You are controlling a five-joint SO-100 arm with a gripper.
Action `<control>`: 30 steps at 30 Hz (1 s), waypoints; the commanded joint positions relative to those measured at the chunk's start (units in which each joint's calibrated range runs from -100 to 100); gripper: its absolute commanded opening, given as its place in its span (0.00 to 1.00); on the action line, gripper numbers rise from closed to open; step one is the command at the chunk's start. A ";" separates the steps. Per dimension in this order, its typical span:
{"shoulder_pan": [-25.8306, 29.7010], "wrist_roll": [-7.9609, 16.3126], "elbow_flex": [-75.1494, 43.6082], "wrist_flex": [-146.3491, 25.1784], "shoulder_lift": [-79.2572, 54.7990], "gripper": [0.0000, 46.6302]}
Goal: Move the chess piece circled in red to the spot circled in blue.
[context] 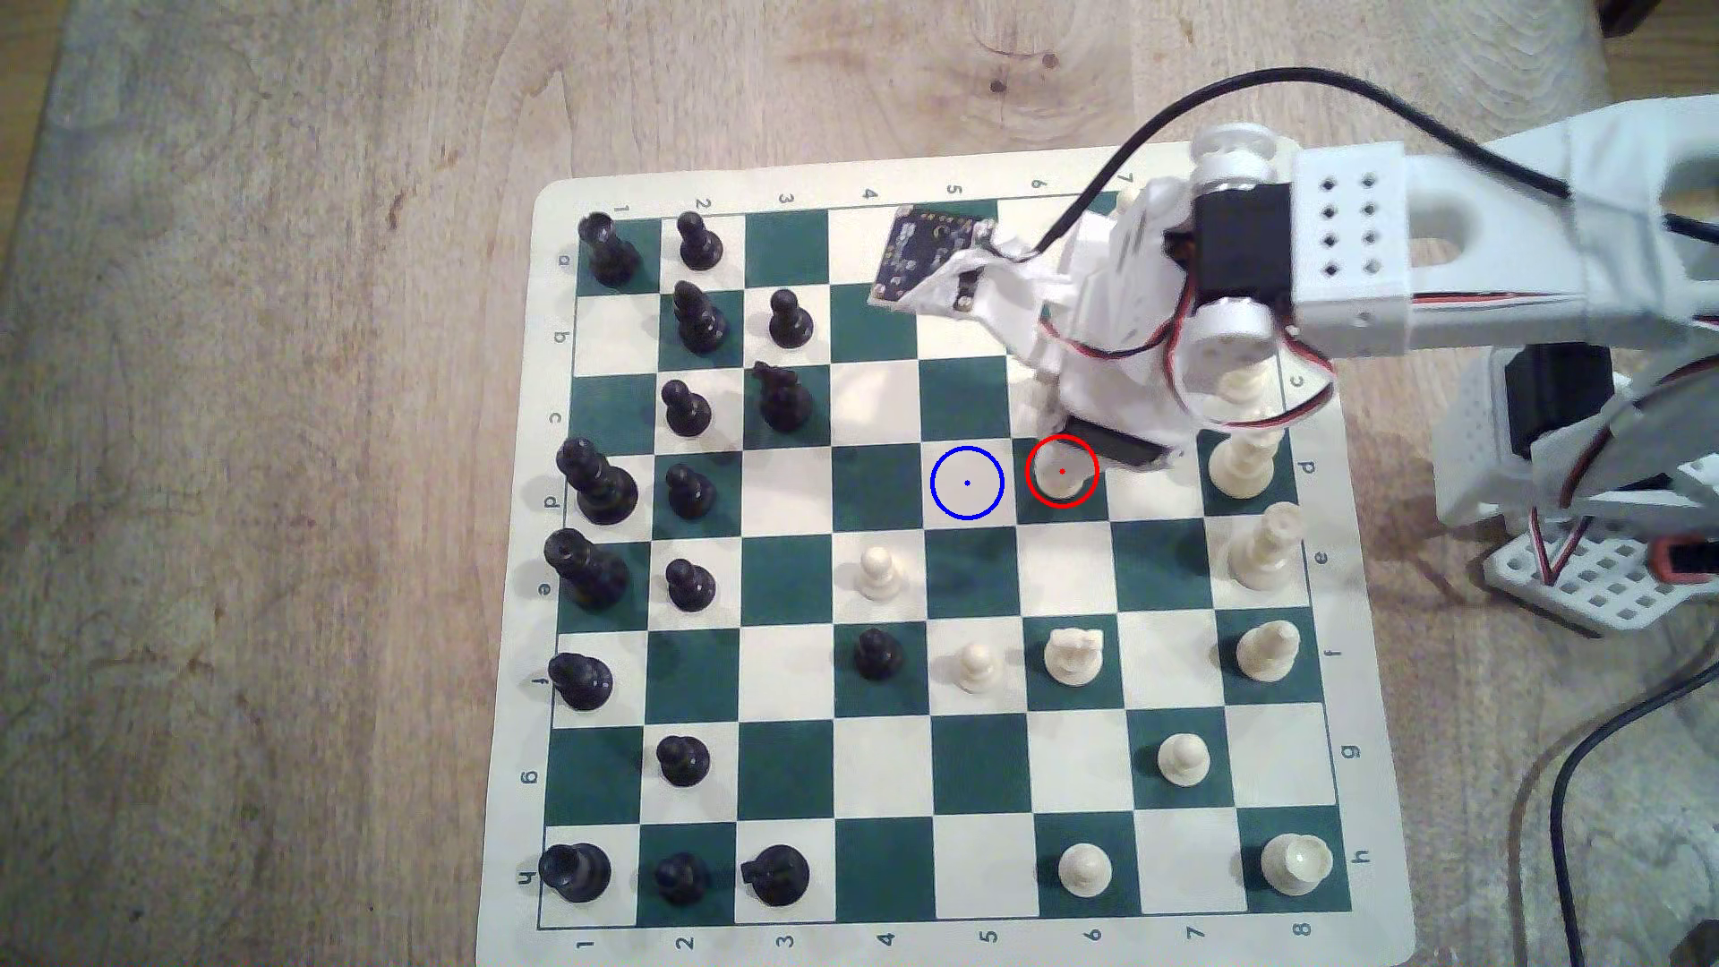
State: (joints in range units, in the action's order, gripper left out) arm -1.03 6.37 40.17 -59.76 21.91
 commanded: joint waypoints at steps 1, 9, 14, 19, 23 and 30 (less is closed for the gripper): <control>0.45 -0.73 -1.46 0.71 -0.69 0.21; 0.84 -1.32 -0.73 1.20 -2.22 0.22; 0.37 -1.95 0.54 2.68 -3.74 0.24; -0.02 -2.20 1.44 4.48 -3.74 0.26; -0.02 -2.20 2.26 5.71 -4.00 0.26; -0.02 -2.30 3.16 6.36 -4.93 0.25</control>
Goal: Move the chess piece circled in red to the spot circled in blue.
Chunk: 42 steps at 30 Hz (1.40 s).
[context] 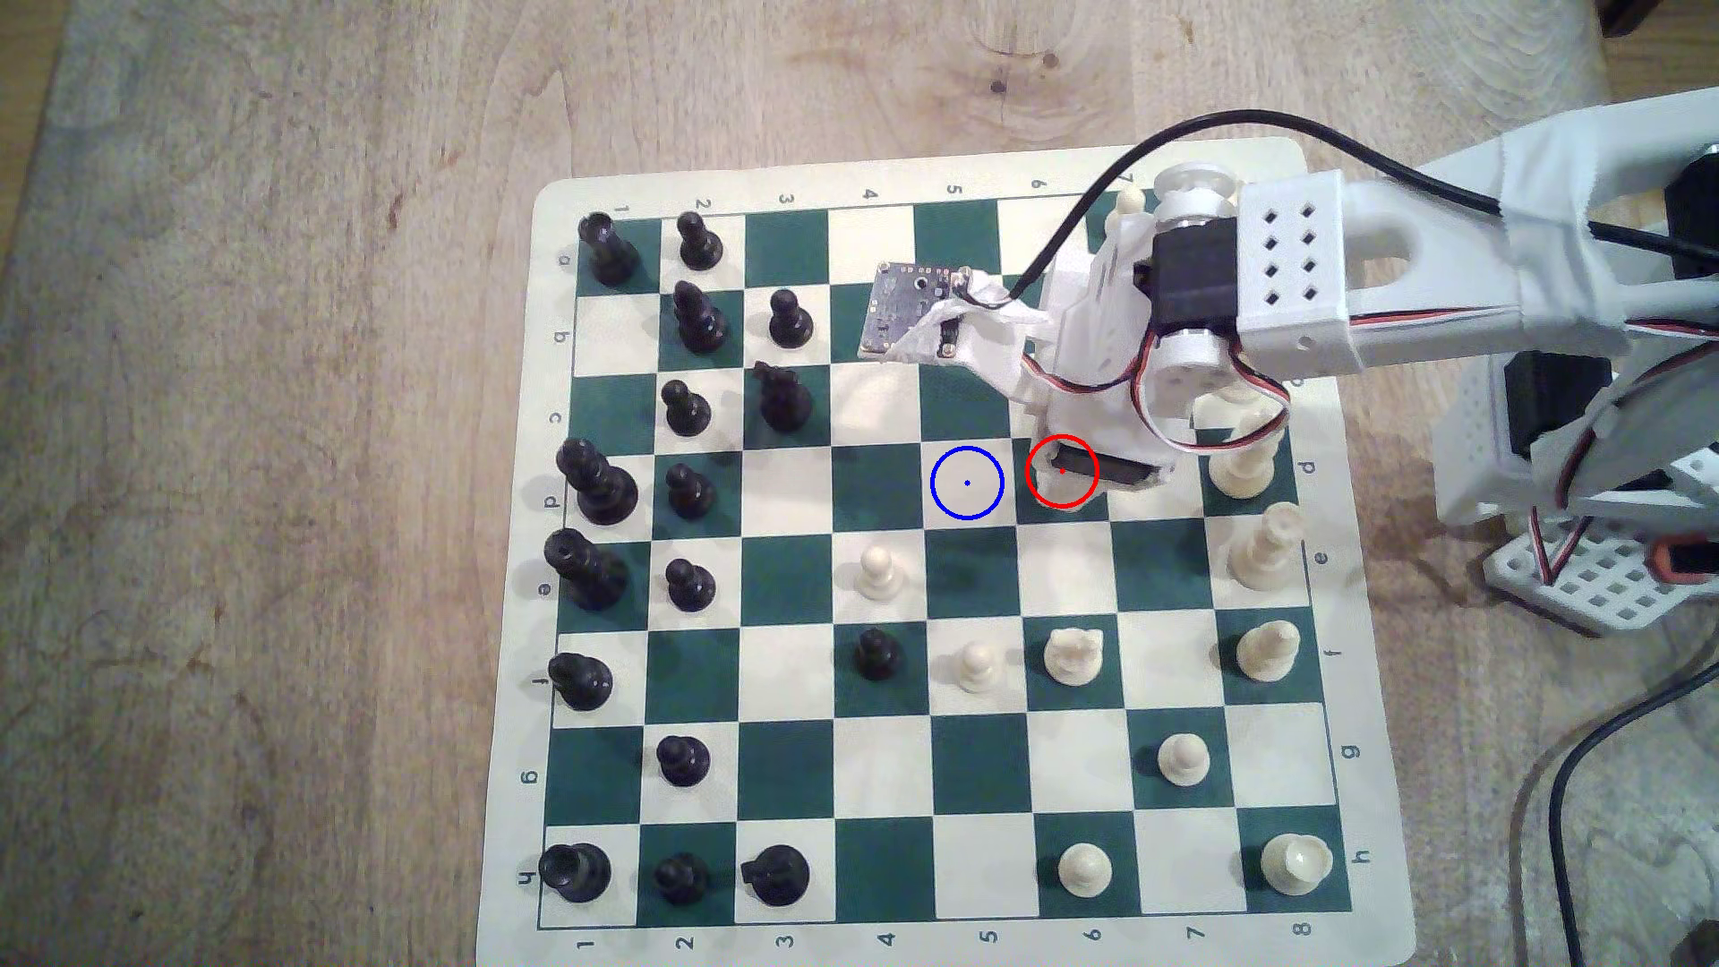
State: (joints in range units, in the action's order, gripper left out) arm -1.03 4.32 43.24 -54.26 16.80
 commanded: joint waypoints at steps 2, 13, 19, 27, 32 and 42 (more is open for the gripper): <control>0.05 -0.24 0.36 1.36 -0.08 0.25; 0.45 -0.15 0.55 2.67 -1.43 0.22; 0.68 -0.20 1.00 2.50 -1.26 0.17; 1.31 -0.24 1.27 2.26 -0.92 0.06; 1.38 -0.44 0.55 0.45 0.43 0.01; 1.38 -0.68 -6.62 -8.55 4.42 0.01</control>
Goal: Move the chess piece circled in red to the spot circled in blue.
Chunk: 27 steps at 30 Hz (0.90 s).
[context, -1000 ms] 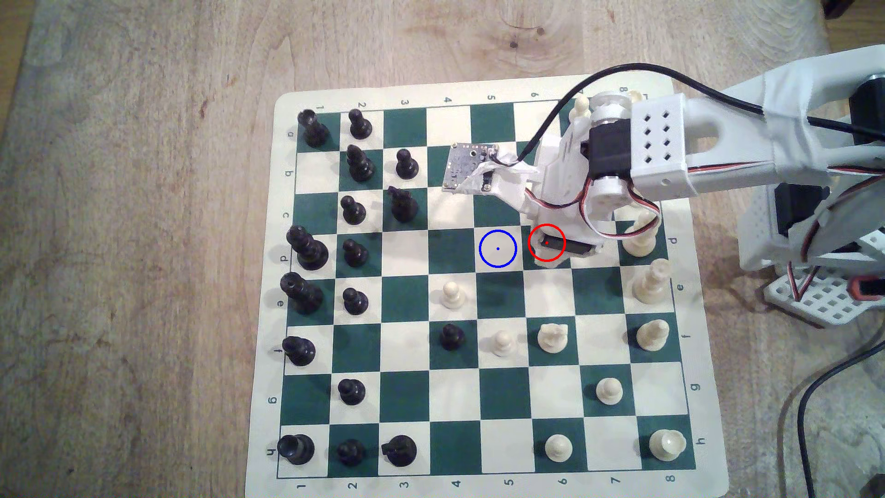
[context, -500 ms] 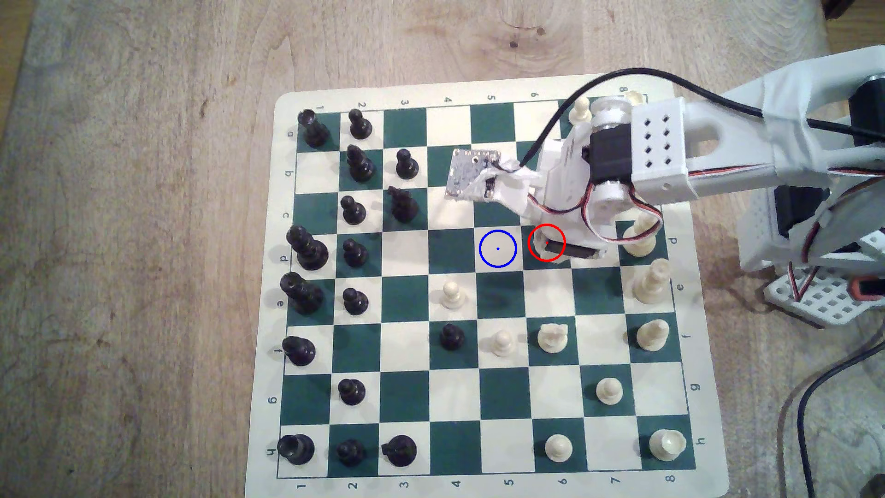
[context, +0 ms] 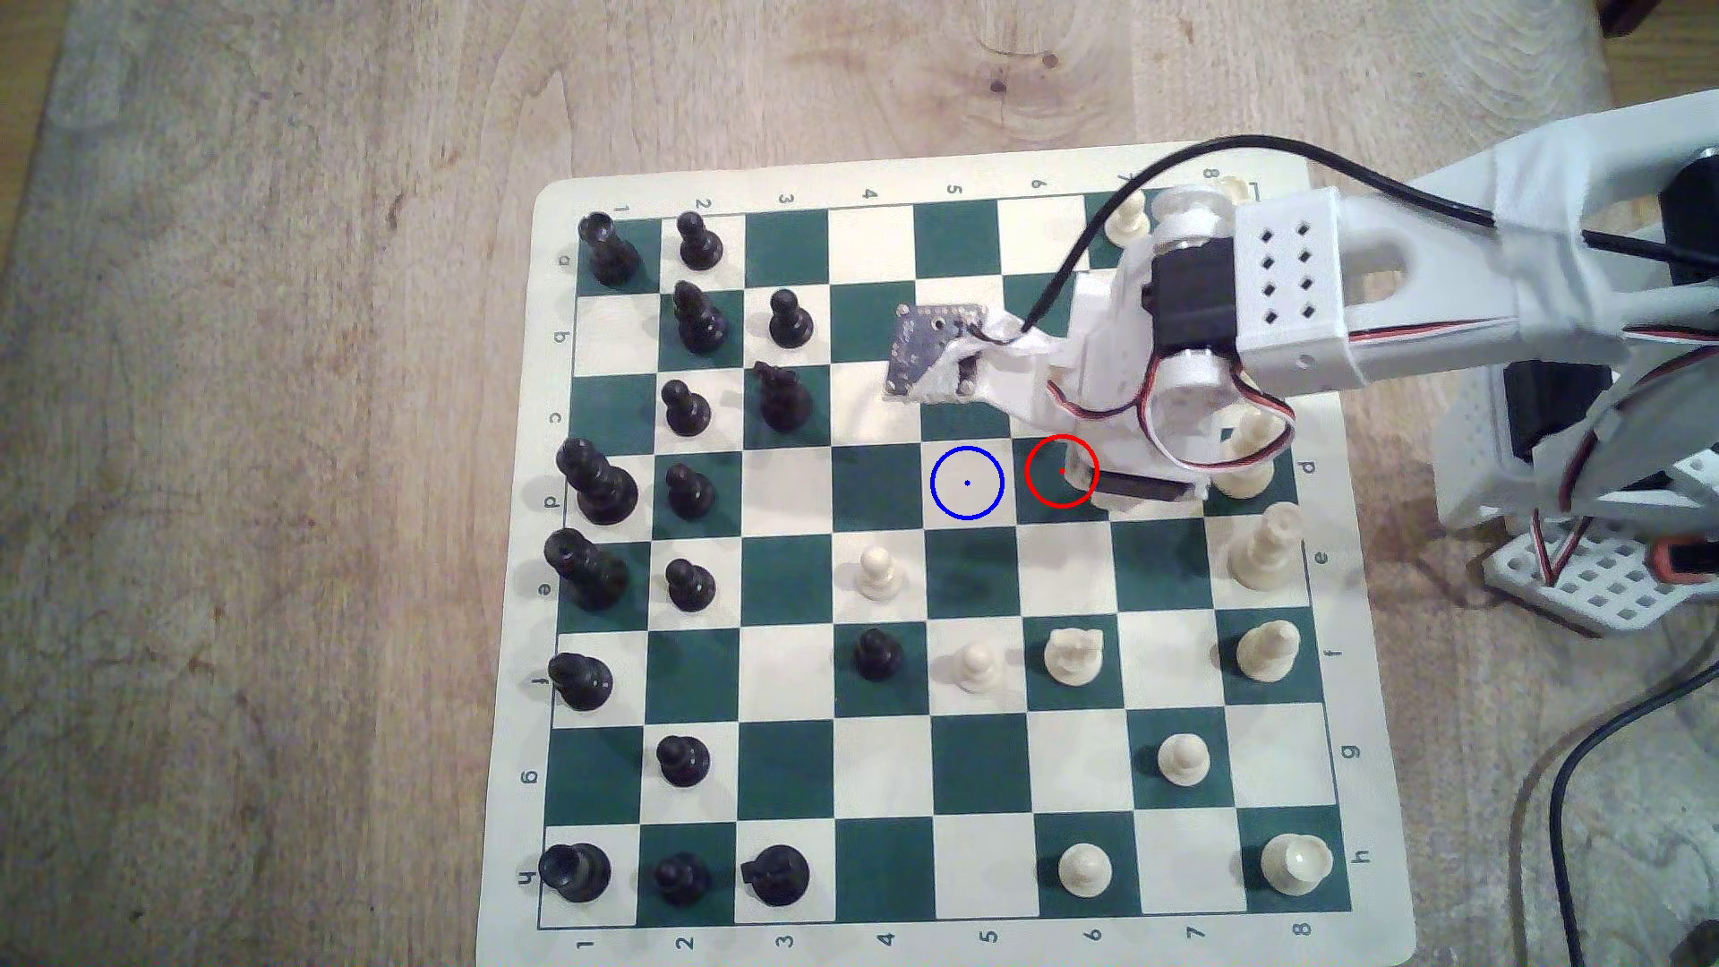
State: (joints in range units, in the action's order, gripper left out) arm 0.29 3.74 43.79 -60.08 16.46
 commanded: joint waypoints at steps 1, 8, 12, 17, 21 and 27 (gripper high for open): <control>0.06 -0.10 -7.98 -3.23 4.93 0.01; 0.60 0.49 -18.22 -5.44 1.79 0.01; 0.84 0.88 -19.76 -2.41 -1.86 0.01; 1.78 1.56 -20.76 1.28 -6.79 0.01; 1.70 1.56 -20.94 2.83 -9.50 0.01; 1.15 1.56 -20.94 5.04 -10.61 0.01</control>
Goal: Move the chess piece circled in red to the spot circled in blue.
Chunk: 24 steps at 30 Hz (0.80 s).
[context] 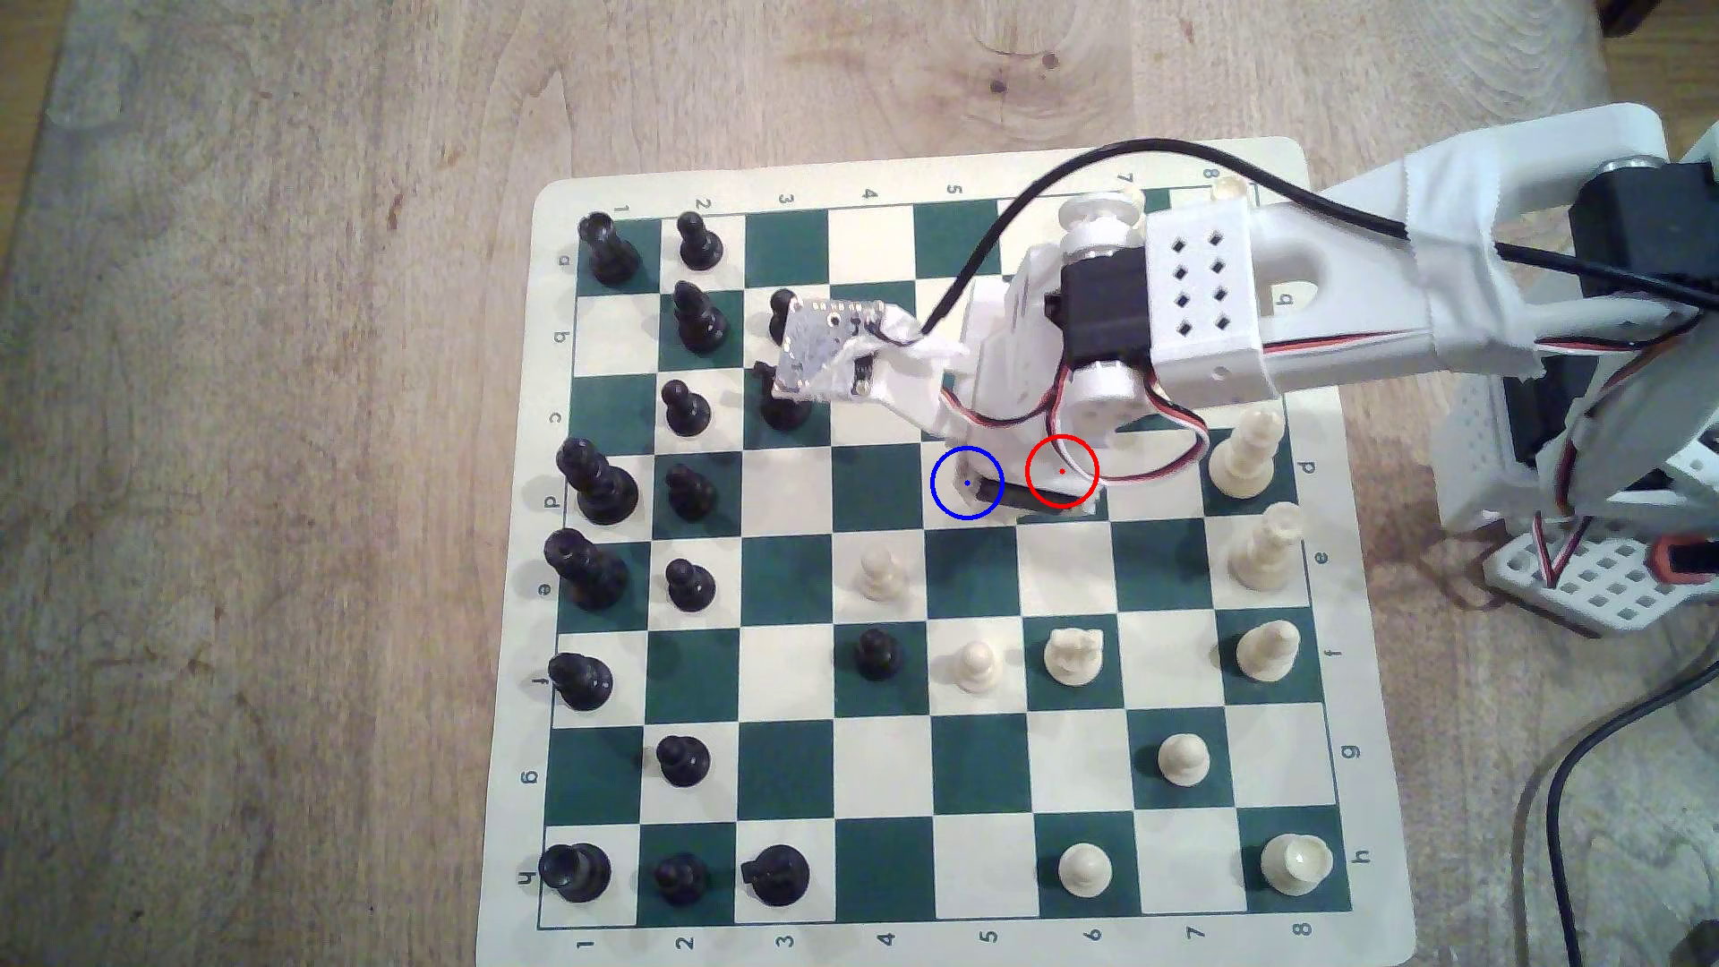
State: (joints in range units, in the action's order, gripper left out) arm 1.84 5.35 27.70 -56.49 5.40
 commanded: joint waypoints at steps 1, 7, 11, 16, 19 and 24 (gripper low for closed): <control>-0.47 -0.05 -4.85 1.70 0.20 0.01; -0.87 -0.10 -4.22 3.18 -0.74 0.01; -0.87 -0.20 -4.22 3.67 -1.24 0.01; -1.34 -0.49 -3.31 4.49 -3.11 0.01; -1.26 -0.49 -3.22 4.57 -3.20 0.01; -1.02 -0.49 -3.13 4.57 -3.20 0.01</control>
State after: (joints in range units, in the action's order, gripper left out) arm 0.52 5.10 27.70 -52.51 0.88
